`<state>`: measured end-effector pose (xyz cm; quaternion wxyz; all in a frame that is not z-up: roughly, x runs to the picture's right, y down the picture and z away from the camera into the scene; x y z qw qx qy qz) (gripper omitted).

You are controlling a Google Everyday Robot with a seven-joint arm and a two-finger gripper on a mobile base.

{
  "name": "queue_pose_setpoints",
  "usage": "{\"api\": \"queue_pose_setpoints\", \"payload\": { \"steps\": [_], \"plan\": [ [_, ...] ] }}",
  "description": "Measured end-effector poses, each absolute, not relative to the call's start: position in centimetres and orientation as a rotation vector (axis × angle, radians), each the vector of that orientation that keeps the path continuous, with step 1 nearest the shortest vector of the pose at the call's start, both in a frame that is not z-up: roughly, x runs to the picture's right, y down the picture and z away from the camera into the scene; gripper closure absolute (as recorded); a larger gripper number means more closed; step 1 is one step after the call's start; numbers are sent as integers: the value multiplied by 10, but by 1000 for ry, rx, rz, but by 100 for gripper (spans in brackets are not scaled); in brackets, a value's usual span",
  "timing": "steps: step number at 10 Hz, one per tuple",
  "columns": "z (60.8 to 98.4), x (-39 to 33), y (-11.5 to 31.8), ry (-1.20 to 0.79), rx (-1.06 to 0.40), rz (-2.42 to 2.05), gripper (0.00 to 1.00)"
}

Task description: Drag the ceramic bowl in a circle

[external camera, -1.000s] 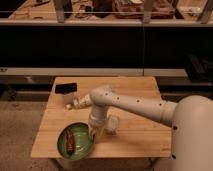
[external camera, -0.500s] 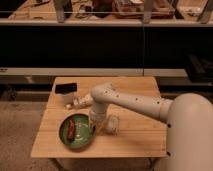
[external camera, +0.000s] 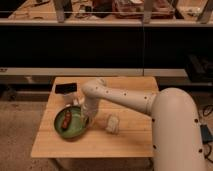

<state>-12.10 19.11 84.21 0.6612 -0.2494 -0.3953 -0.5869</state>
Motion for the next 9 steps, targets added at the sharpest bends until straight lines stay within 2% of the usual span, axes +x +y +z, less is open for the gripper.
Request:
{"api": "queue_pose_setpoints", "payload": {
  "steps": [5,7,9],
  "plan": [
    [806,-198,199,-1045,-472,-1500,100],
    [784,-200,208,-1088,-451,-1550,100],
    [768,-174,233,-1116,-493,-1575,100]
  ]
}}
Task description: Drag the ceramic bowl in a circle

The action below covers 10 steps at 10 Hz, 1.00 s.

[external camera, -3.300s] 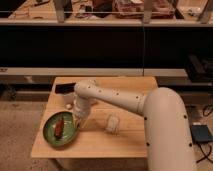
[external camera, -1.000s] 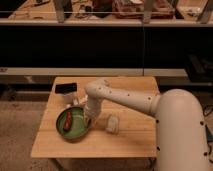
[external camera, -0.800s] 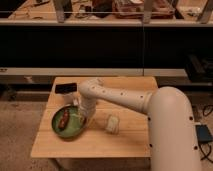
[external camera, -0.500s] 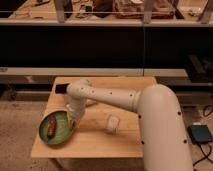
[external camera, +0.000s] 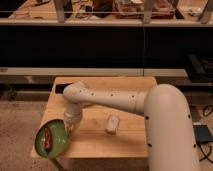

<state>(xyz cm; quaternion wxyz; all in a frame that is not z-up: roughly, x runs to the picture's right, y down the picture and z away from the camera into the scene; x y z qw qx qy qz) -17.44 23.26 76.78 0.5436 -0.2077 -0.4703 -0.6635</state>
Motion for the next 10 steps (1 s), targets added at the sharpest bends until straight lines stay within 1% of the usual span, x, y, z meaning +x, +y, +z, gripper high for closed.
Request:
{"api": "queue_pose_setpoints", "payload": {
  "steps": [4,7,10],
  "plan": [
    [759,-113,262,-1088,-592,-1553,100],
    [771,-59,258,-978,-653,-1455,100],
    [790,-29,246,-891,-682,-1360,100]
  ]
}}
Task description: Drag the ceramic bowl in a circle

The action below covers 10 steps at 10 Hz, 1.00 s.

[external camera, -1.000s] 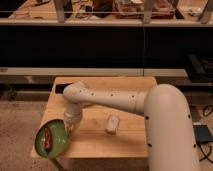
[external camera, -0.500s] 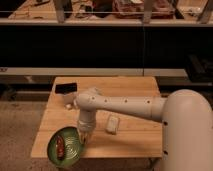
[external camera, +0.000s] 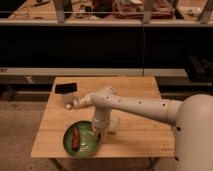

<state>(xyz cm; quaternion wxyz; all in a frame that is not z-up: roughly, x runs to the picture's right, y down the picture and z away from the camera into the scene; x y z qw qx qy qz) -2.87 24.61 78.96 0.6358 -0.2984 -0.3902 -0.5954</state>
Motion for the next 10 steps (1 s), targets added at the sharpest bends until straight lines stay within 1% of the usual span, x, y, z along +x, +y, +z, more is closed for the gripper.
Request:
{"api": "queue_pose_setpoints", "payload": {
  "steps": [3,7,9,10],
  "plan": [
    [811,-28,227,-853,-681,-1329,100],
    [848,-54,190,-826,-653,-1340,100],
    [855,-74,179,-832,-631,-1370,100],
    [852,-94,177,-857,-610,-1395,100]
  ]
}}
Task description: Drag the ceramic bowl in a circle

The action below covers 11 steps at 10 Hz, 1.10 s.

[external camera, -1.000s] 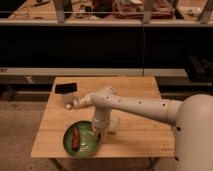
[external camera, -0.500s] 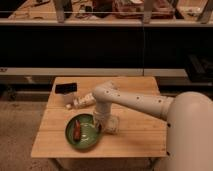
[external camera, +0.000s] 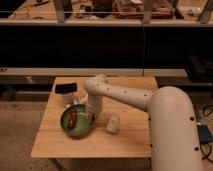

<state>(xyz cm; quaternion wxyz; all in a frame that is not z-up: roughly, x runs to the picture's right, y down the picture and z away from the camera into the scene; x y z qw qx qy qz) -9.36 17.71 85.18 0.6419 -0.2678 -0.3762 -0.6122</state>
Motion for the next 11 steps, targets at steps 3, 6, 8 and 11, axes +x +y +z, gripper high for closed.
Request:
{"api": "queue_pose_setpoints", "payload": {
  "steps": [3,6,8,11],
  "plan": [
    [827,-152,181,-949,-533,-1508,100],
    [801,-177,196,-1034,-485,-1590,100],
    [783,-174,212,-1087,-475,-1607,100],
    [758,-149,232,-1142,-460,-1591,100]
  ]
}}
